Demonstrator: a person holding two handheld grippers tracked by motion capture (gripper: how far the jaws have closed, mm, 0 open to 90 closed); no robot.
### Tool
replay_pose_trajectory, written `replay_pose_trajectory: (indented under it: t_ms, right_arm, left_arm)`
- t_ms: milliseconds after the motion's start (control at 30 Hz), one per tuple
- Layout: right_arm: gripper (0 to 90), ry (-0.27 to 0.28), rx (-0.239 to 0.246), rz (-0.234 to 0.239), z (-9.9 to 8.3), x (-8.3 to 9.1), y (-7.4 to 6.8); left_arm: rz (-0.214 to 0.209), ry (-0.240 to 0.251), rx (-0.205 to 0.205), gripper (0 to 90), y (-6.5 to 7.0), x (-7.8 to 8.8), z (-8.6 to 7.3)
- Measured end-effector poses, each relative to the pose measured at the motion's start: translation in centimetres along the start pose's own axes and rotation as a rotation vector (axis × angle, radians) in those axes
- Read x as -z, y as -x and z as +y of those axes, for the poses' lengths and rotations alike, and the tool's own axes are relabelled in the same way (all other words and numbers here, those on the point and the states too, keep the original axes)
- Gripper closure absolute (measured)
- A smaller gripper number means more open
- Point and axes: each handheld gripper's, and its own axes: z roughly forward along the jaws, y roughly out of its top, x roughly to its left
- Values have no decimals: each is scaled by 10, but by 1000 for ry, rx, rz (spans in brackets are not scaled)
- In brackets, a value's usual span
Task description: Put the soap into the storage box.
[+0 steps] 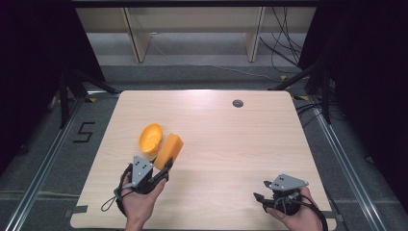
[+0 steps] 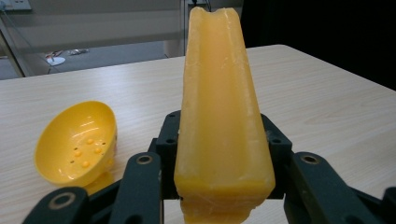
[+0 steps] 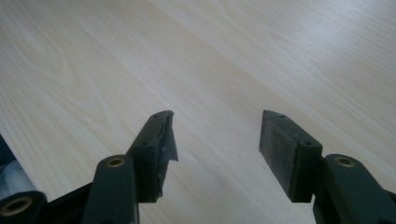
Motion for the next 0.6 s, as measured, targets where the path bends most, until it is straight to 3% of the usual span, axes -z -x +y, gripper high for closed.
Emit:
replay_pose_trajectory:
  t_ms: [300, 600]
  right_arm:
    - [449, 10, -27, -8, 1, 2, 0]
    - [448, 18, -22, -21, 1, 3, 1]
  left_arm:
    - [45, 18, 18, 602, -11, 1, 4]
    - [55, 21, 19, 602, -14, -2, 7]
